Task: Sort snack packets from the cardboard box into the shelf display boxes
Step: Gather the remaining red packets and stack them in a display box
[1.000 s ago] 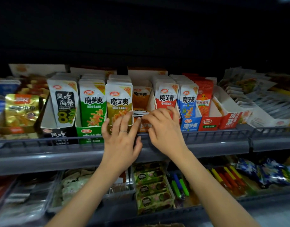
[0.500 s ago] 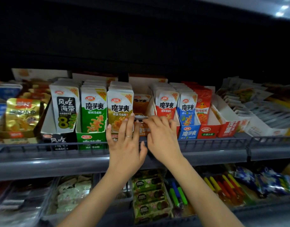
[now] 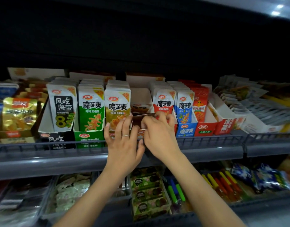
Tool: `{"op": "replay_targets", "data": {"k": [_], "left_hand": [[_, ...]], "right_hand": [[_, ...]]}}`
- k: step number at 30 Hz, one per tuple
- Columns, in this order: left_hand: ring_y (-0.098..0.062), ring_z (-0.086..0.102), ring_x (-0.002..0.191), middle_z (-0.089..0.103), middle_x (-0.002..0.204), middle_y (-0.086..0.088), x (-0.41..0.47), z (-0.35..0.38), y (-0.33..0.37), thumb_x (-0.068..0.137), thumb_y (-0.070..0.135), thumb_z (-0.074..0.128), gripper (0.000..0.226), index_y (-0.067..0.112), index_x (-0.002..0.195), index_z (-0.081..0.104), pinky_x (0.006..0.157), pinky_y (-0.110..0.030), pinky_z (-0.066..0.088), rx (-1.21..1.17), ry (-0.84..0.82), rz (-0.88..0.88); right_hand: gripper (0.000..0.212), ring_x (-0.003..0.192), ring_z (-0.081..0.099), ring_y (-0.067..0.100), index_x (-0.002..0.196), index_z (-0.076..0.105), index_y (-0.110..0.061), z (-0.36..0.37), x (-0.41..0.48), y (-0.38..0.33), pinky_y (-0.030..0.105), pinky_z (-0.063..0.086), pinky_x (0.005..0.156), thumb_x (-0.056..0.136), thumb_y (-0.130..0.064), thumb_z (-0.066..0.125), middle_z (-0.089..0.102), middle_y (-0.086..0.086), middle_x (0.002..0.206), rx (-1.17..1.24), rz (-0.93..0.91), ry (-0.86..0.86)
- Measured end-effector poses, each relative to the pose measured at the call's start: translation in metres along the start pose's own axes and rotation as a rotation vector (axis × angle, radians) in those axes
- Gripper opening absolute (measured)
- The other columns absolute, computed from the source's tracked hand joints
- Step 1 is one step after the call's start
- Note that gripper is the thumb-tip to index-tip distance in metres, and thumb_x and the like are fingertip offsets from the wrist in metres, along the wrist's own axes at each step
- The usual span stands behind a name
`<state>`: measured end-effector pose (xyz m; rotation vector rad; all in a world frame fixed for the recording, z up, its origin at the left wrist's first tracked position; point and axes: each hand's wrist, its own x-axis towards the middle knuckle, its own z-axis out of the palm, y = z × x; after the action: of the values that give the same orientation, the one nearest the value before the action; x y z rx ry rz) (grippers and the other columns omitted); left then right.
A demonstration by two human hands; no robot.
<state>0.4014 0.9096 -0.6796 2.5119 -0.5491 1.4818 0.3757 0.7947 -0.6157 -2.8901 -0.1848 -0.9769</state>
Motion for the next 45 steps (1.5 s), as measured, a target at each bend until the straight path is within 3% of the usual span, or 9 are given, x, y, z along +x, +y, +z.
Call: {"op": "replay_targets", "data": {"k": [4, 7, 10, 12, 17, 25, 33, 37, 45], "left_hand": [[-0.029, 0.036, 0.125, 0.039, 0.133, -0.013, -0.002, 0.004, -0.002, 0.085, 0.034, 0.044, 0.029, 0.012, 0.101, 0.056, 0.109, -0.052, 0.013, -0.019, 0.050, 0.006], [-0.028, 0.038, 0.123, 0.039, 0.130, -0.013, -0.004, 0.005, -0.004, 0.086, 0.035, 0.043, 0.033, 0.012, 0.107, 0.052, 0.108, -0.051, 0.014, -0.017, 0.067, 0.032], [-0.028, 0.039, 0.119, 0.039, 0.126, -0.011, -0.004, 0.006, -0.005, 0.084, 0.034, 0.041, 0.029, 0.013, 0.105, 0.047, 0.106, -0.050, 0.016, -0.052, 0.088, 0.041], [-0.027, 0.039, 0.118, 0.039, 0.125, -0.011, -0.004, 0.006, -0.006, 0.083, 0.033, 0.041, 0.026, 0.015, 0.100, 0.045, 0.106, -0.049, 0.015, -0.073, 0.090, 0.043], [-0.027, 0.039, 0.117, 0.040, 0.123, -0.010, -0.003, 0.008, -0.005, 0.084, 0.033, 0.041, 0.023, 0.014, 0.097, 0.045, 0.106, -0.049, 0.014, -0.091, 0.079, 0.040], [-0.027, 0.039, 0.117, 0.040, 0.123, -0.010, -0.004, 0.008, -0.005, 0.086, 0.032, 0.040, 0.023, 0.014, 0.097, 0.046, 0.107, -0.049, 0.013, -0.088, 0.051, 0.035], [-0.027, 0.040, 0.116, 0.042, 0.121, -0.011, -0.005, 0.007, -0.005, 0.086, 0.030, 0.041, 0.023, 0.011, 0.097, 0.048, 0.107, -0.049, 0.014, -0.085, 0.045, 0.044], [-0.026, 0.040, 0.116, 0.041, 0.120, -0.010, -0.006, 0.006, -0.005, 0.085, 0.030, 0.042, 0.023, 0.012, 0.098, 0.046, 0.108, -0.048, 0.013, -0.095, 0.034, 0.043], [-0.027, 0.040, 0.115, 0.041, 0.120, -0.009, -0.003, 0.002, -0.003, 0.084, 0.030, 0.040, 0.023, 0.013, 0.098, 0.045, 0.106, -0.048, 0.014, -0.116, 0.015, 0.022]], "right_hand": [[0.056, 0.094, 0.052, 0.025, 0.117, 0.064, -0.024, -0.001, 0.004, 0.002, 0.035, 0.021, 0.077, 0.076, -0.023, 0.026, 0.071, -0.005, 0.102, -0.086, -0.034, 0.037], [0.057, 0.111, 0.042, 0.024, 0.143, 0.039, -0.027, -0.006, 0.021, 0.006, 0.036, 0.017, 0.083, 0.087, -0.022, 0.029, 0.057, -0.005, 0.132, -0.134, -0.036, -0.097], [0.063, 0.129, 0.028, 0.026, 0.150, 0.018, -0.026, 0.001, 0.046, 0.013, 0.038, 0.010, 0.097, 0.093, -0.026, 0.044, 0.038, -0.002, 0.148, -0.256, -0.052, -0.180], [0.065, 0.135, 0.021, 0.028, 0.149, 0.018, -0.025, 0.003, 0.066, 0.017, 0.042, 0.010, 0.107, 0.091, -0.025, 0.047, 0.032, 0.001, 0.150, -0.373, -0.048, -0.270], [0.054, 0.132, 0.022, 0.026, 0.140, 0.039, -0.021, 0.004, 0.090, 0.010, 0.039, 0.016, 0.104, 0.088, -0.029, 0.052, 0.040, 0.002, 0.140, -0.546, -0.098, -0.334], [0.068, 0.144, 0.005, 0.029, 0.149, 0.019, -0.027, 0.005, 0.087, 0.009, 0.047, -0.004, 0.115, 0.090, -0.027, 0.053, 0.015, 0.005, 0.156, -0.488, -0.100, -0.327], [0.044, 0.130, 0.034, 0.026, 0.128, 0.053, -0.020, -0.012, 0.063, 0.012, 0.043, 0.006, 0.105, 0.084, -0.021, 0.051, 0.049, 0.002, 0.136, -0.227, -0.118, -0.073], [0.027, 0.104, 0.055, 0.022, 0.099, 0.067, -0.017, -0.017, 0.021, 0.030, 0.034, 0.023, 0.091, 0.081, -0.020, 0.047, 0.065, 0.000, 0.104, -0.166, 0.093, 0.212], [0.057, 0.117, 0.053, 0.034, 0.103, 0.069, -0.013, 0.016, -0.010, 0.056, 0.047, 0.018, 0.101, 0.091, -0.050, 0.028, 0.066, 0.012, 0.107, -0.368, 0.272, 0.066]]}}
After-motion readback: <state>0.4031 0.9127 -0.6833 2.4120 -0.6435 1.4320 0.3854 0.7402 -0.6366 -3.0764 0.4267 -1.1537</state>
